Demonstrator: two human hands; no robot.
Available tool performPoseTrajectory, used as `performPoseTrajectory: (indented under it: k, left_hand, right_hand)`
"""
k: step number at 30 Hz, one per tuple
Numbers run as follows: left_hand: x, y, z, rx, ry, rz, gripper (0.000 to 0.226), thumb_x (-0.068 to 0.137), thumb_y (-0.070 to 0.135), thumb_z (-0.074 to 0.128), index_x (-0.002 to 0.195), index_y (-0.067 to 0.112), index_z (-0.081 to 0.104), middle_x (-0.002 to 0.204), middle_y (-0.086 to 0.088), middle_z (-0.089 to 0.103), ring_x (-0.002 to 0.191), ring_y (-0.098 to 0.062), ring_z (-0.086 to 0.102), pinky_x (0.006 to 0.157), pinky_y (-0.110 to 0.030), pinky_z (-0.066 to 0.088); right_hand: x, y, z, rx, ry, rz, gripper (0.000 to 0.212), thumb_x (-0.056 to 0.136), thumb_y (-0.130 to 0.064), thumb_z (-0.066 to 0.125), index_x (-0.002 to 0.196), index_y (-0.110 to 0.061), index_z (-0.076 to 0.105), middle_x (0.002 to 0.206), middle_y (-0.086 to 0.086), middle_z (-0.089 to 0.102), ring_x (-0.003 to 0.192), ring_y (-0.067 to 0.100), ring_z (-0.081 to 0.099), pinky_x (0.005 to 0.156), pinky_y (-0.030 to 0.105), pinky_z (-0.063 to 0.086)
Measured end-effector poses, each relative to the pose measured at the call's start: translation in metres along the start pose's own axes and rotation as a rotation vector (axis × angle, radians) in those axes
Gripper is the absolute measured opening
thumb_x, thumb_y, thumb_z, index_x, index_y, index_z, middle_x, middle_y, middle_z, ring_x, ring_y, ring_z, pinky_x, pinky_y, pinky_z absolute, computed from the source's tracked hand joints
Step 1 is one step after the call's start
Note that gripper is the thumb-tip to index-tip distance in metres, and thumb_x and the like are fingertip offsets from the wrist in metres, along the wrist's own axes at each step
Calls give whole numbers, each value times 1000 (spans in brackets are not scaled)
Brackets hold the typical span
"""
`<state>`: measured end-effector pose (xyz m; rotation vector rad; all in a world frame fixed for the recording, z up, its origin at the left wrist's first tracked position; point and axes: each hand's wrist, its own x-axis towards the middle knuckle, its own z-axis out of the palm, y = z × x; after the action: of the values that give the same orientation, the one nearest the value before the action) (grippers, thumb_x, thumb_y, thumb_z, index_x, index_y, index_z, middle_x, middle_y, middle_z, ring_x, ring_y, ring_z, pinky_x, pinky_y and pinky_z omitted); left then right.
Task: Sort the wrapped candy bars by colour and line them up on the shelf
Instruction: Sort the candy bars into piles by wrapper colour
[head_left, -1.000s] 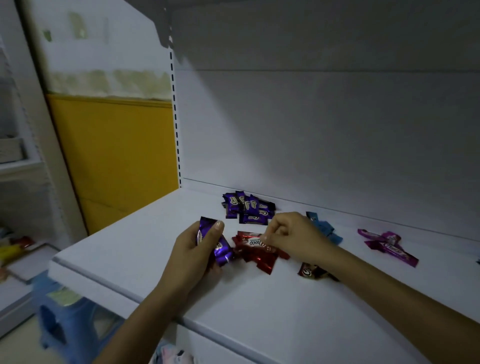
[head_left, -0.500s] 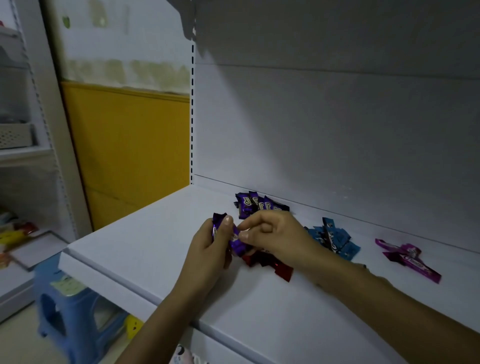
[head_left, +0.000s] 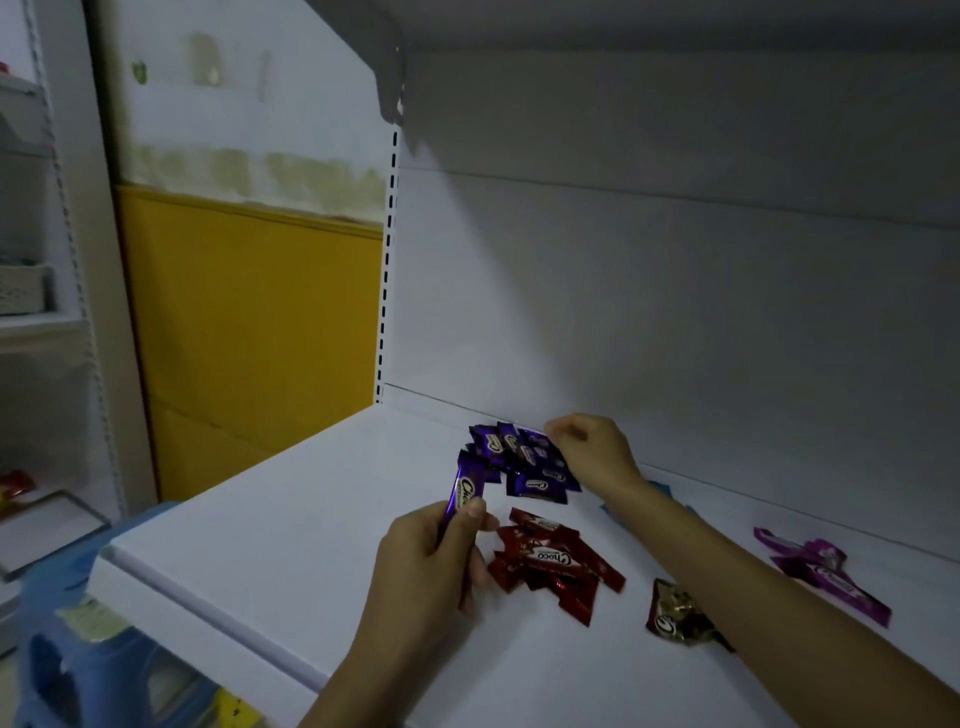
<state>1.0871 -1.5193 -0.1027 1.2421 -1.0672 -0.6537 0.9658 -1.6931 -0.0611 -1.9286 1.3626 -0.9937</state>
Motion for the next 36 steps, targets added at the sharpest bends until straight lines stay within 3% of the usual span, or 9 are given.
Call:
performPoseTrajectory:
  k: [2,5,9,13,18,23,25,30,36]
  left_hand:
    - [2,-4,-1,37,4,20,35,99,31,44,78,17,68,42,2,51,35,-5,43,42,-11,34]
    - [4,-7,0,80,-14,39,35,99,31,44,76,18,66,41,4,50,36,-3,42,43,-11,35]
    - [3,-7,1,110,-48,60,37,97,34,45,78,10,66,41,3,50,36,-3,41,43,-11,35]
    - [4,-6,2,97,39,53,10,93,36,52,102,33,54,59,6,64,51,1,57,49,-7,40]
    - [6,-10,3,337,29,126,51,87,43,60,132,37,36,121,27,47,113,5,48,90,-12,37]
    - [11,-14,8,544,-85,72,78,83,59,56,148,35,20,157,14,20,146,-9,13,116,-33,19]
    - [11,-14,8,577,-110,77,77,83,60,54,148,34,21,158,11,20,146,-10,13,117,-35,19]
    - [8,-13,6,636,-139,96,73,87,55,54,149,30,23,158,7,21,145,-13,15,118,-36,21]
    - [-1,-4,7,701,-177,182,77,83,63,44,149,30,23,159,5,19,145,-14,14,118,-34,18]
  right_hand:
    - [-15,-11,0,111,-45,-57,34,93,-41,55,90,-12,71,92,8,72,86,22,67,80,33,54]
    - [-41,-29,-3,315,-350,-113,51,78,-64,51,89,-20,73,83,1,74,79,16,70,75,21,56]
    - [-65,-36,-1,310,-621,-241,16,86,-35,65,90,-23,74,99,-3,73,87,11,69,75,20,54]
    - [-47,-33,0,394,-431,-106,8,87,-22,66,89,-21,73,74,-1,70,59,6,57,63,18,52]
    - [7,-12,-5,454,-101,216,13,91,-6,60,103,-1,63,73,8,65,58,11,61,51,18,53]
    - [29,11,0,-100,2,83,27,86,-21,69,106,-10,56,84,5,64,65,14,63,55,26,51]
    - [27,14,0,-332,26,18,30,85,-32,68,104,-18,51,94,0,58,81,17,61,65,31,50]
    - [-6,6,-10,-638,1,-253,37,87,-50,59,110,-21,58,98,-1,63,84,14,57,68,28,45]
    - [-71,14,-63,-873,-24,-494,63,84,-69,44,132,-30,52,142,-1,46,129,16,38,103,30,23]
